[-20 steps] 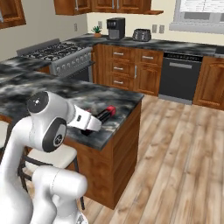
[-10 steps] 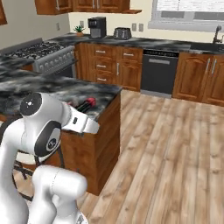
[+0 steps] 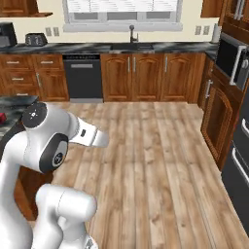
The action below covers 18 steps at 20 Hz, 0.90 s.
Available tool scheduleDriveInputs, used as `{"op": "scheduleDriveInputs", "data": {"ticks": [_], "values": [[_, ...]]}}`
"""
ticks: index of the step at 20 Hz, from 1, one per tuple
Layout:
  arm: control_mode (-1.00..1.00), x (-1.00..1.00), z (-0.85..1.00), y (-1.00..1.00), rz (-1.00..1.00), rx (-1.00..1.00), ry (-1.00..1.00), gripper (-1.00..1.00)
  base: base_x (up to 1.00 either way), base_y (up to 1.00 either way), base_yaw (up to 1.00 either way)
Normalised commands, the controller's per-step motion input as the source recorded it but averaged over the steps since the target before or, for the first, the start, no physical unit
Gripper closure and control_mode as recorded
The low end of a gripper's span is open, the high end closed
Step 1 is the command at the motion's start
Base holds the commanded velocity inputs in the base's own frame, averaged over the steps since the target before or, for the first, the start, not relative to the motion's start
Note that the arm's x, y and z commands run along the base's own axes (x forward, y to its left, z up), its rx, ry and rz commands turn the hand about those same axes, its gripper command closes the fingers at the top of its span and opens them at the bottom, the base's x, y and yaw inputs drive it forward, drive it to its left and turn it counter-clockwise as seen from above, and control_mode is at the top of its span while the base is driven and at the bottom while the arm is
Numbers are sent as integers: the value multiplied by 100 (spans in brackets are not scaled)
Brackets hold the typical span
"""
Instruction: Retrieve the tupperware and aluminum foil from the cabinet and place them on the dining counter near the plate with lemon and kebab skewer to prepare for storing leftovers.
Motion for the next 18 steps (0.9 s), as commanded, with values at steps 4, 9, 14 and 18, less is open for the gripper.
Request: {"op": "scheduleDriveInputs", "data": {"ticks": [4, 9, 14, 18], "values": [[100, 0, 0, 0, 0, 0, 0, -100, 97, -34, -30], [100, 0, 0, 0, 0, 0, 0, -100, 100, -7, -4], [100, 0, 0, 0, 0, 0, 0, -100, 100, 0, 0], [100, 0, 0, 0, 0, 0, 0, -100, 100, 0, -4]]}}
